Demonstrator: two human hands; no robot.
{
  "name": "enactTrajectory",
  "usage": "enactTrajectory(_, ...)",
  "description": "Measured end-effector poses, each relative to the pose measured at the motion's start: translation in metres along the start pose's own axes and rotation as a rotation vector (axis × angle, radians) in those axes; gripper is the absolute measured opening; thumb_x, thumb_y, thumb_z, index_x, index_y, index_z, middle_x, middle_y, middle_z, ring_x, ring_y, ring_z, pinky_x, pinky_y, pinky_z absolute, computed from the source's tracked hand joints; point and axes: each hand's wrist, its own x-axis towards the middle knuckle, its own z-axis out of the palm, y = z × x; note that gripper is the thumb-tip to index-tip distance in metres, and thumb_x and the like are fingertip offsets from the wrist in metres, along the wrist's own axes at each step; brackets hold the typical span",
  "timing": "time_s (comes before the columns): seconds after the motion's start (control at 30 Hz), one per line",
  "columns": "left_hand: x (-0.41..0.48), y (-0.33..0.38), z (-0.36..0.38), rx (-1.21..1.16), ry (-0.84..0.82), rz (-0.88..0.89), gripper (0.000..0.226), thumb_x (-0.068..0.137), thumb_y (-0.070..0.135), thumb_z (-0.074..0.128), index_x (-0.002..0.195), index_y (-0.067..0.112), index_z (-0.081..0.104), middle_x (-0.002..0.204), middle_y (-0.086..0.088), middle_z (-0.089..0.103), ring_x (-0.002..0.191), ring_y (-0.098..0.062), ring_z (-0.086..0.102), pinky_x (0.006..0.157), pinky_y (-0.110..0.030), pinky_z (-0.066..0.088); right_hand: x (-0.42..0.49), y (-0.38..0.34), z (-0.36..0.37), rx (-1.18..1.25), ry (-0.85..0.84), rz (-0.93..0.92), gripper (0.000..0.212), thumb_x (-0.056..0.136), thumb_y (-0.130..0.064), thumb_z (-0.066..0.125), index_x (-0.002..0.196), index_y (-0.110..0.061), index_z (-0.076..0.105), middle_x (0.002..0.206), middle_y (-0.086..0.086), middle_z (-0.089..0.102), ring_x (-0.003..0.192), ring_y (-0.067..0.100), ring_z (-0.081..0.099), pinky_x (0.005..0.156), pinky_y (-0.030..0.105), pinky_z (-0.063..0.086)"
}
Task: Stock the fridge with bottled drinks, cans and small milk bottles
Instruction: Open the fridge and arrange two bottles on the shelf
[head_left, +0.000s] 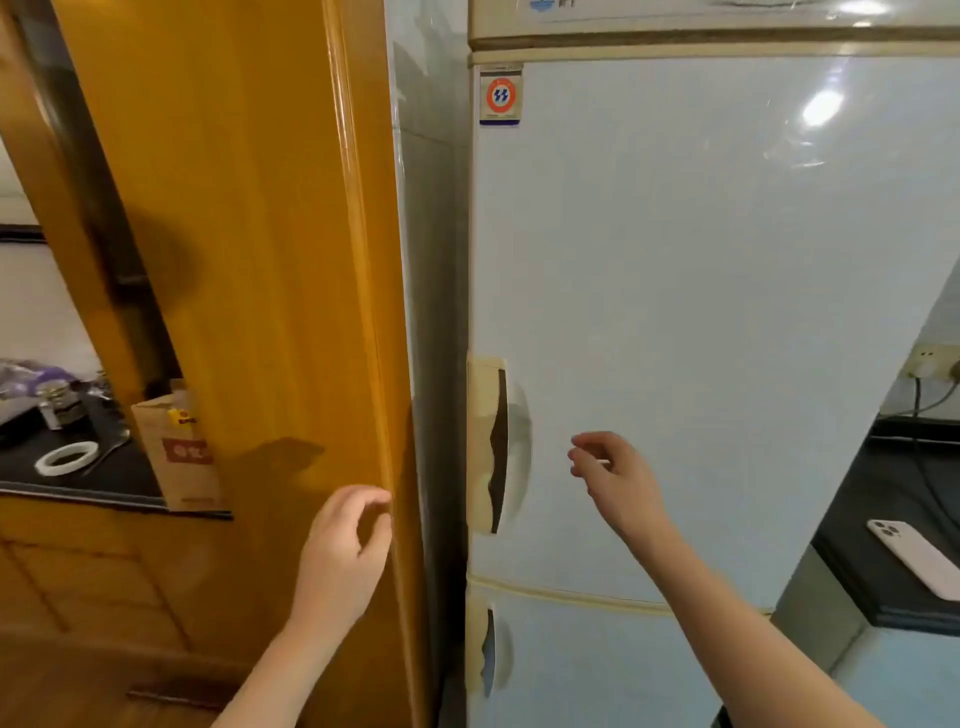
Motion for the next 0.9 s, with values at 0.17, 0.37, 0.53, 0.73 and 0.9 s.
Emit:
enactTrajectory(0.17, 0.109, -0.017, -0.009, 0.3, 0.293, 0.272, 0.048, 0.085, 0.027, 0.065, 0.129, 0.014, 0.053, 0.143, -0.01, 0.042, 0.134, -0.029, 0.036, 0.104, -0.041, 0.035, 0.037, -0.018, 0.063, -0.145, -0.041, 0.054, 0.04, 0.095, -0.027, 0.052, 0.133, -0.018, 0.046, 0.125, -0.002, 0.056, 0.107, 0.015, 0.057, 0.085, 0.027, 0.045)
enactTrajectory(0.37, 0.194, -0.078, 0.009, 0.626, 0.383, 0.477, 0.08, 0.083, 0.048, 0.057, 0.147, 0.009, 0.027, 0.156, -0.02, 0.013, 0.143, -0.042, 0.007, 0.111, -0.063, 0.011, 0.067, -0.014, 0.114, -0.201, 0.066, 0.144, 0.038, 0.093, -0.028, 0.053, 0.128, -0.018, 0.046, 0.122, -0.002, 0.057, 0.102, 0.014, 0.057, 0.08, 0.027, 0.049)
enactTrajectory(0.53, 0.216, -0.11, 0.031, 0.608, 0.54, 0.655, 0.076, 0.089, 0.056, 0.034, 0.15, 0.014, 0.016, 0.157, -0.015, 0.007, 0.144, -0.038, 0.001, 0.112, -0.06, 0.002, 0.077, -0.007, 0.14, -0.281, 0.253, 0.116, 0.016, 0.09, -0.041, 0.053, 0.1, -0.032, 0.044, 0.086, -0.02, 0.052, 0.072, -0.003, 0.051, 0.055, 0.013, 0.036)
enactTrajectory(0.73, 0.225, -0.118, 0.042, 0.547, 0.666, 0.768, 0.078, 0.087, 0.053, 0.042, 0.15, 0.015, 0.016, 0.155, -0.017, 0.012, 0.146, -0.03, -0.005, 0.114, -0.053, -0.004, 0.071, -0.003, 0.165, -0.46, 0.421, 0.066, 0.025, 0.085, -0.038, 0.058, 0.097, -0.033, 0.037, 0.084, -0.016, 0.051, 0.071, 0.002, 0.053, 0.055, 0.017, 0.044)
enactTrajectory(0.9, 0.227, -0.12, 0.044, 0.499, 0.692, 0.804, 0.074, 0.087, 0.052, 0.044, 0.148, 0.015, 0.022, 0.148, -0.017, 0.025, 0.147, -0.03, -0.002, 0.115, -0.052, -0.003, 0.069, -0.007, 0.172, -0.517, 0.462, 0.106, 0.035, 0.084, -0.043, 0.056, 0.108, -0.023, 0.04, 0.094, -0.008, 0.051, 0.083, 0.011, 0.054, 0.066, 0.031, 0.054)
